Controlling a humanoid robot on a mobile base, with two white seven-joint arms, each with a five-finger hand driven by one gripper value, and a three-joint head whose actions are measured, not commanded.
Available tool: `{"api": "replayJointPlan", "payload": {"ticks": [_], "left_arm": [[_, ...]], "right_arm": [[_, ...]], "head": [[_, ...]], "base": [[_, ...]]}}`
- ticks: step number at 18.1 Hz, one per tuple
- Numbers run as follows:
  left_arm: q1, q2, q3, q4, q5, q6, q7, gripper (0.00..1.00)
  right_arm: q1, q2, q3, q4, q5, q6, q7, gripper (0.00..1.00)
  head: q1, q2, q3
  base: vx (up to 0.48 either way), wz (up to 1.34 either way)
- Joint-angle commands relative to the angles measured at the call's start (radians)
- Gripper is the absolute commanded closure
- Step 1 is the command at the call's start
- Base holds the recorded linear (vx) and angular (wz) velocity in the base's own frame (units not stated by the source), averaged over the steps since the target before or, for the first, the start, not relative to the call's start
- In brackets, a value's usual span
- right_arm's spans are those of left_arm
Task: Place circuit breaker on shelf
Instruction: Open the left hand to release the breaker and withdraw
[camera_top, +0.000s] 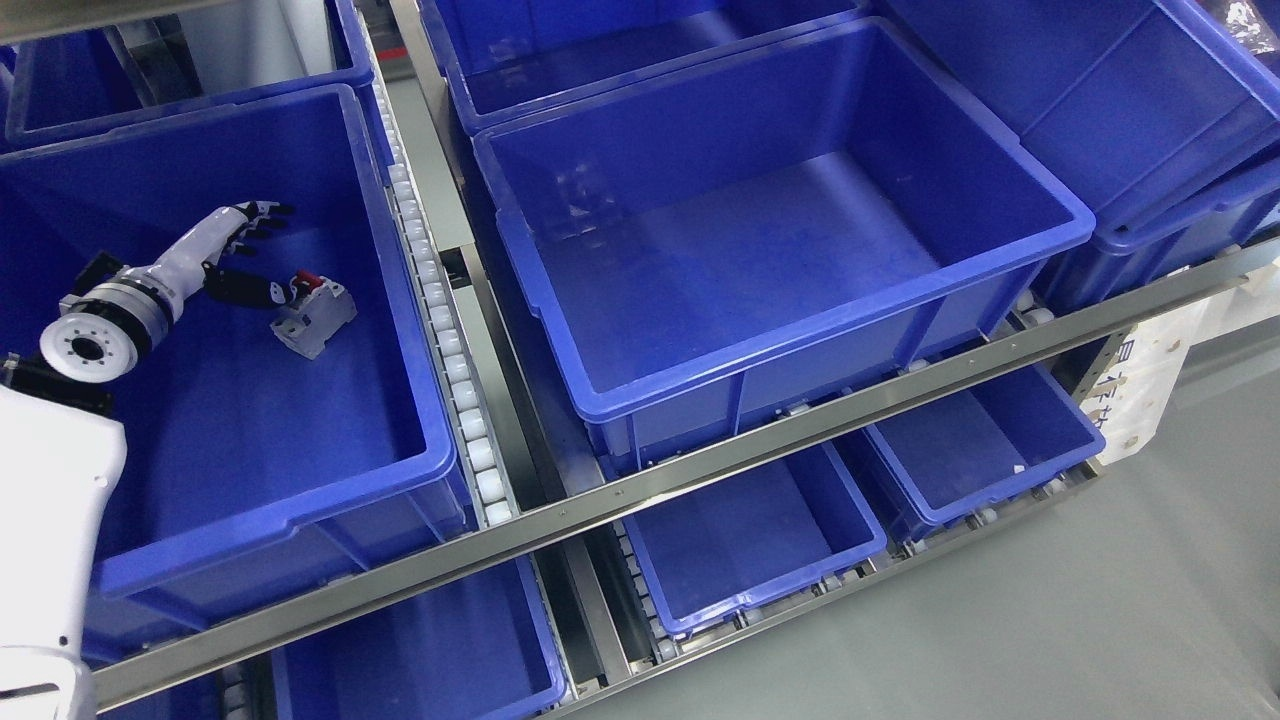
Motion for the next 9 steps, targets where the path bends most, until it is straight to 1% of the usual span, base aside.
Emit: {"api": "replayJointPlan", "payload": {"ticks": [1,2,3,4,6,7,8,9], "left_arm": [[-0.036,0.016,0.061,-0.009,0.005,0.004,0.082,0.01],[-0.033,0.013,0.150,-0.075,0.009,0.007,0.106,0.01],[-0.031,-0.006,0.261,-0.124,0.021,0.005,0.111,0.00],[-0.040,-0.055,0.375,-0.151,0.054,0.004,0.113,0.00],[-0.045,-0.179,0.582,-0.211,0.192,0.004,0.113,0.00],[-0.036,-0.219,0.642,-0.266,0.240,0.008,0.114,0.00],[-0.025,-0.241,0.670,-0.310,0.255,0.008,0.114,0.00],[0.010,-0.284,0.692,-0.377,0.271,0.008,0.117,0.00]], "right_arm": [[0.000,-0.017,0.020,0.000,0.000,0.059,0.000,0.00],[0.000,-0.017,0.020,0.000,0.000,0.059,0.000,0.00],[0.000,-0.017,0.020,0.000,0.000,0.059,0.000,0.00],[0.000,-0.017,0.020,0.000,0.000,0.059,0.000,0.00],[0.000,-0.017,0.020,0.000,0.000,0.059,0.000,0.00],[0.000,-0.017,0.020,0.000,0.000,0.059,0.000,0.00],[0.000,-0.017,0.020,0.000,0.000,0.059,0.000,0.00],[0.000,-0.017,0.020,0.000,0.000,0.059,0.000,0.00]], "head": [[0.0000,0.000,0.000],[0.0000,0.000,0.000],[0.0000,0.000,0.000],[0.0000,0.000,0.000],[0.0000,0.000,0.000],[0.0000,0.000,0.000],[0.0000,0.000,0.000],[0.0000,0.000,0.000]], "base": [[0.024,0.00],[0.024,0.00],[0.030,-0.02],[0.030,-0.02],[0.032,-0.05],[0.015,-0.02],[0.015,-0.02],[0.006,0.03]]}}
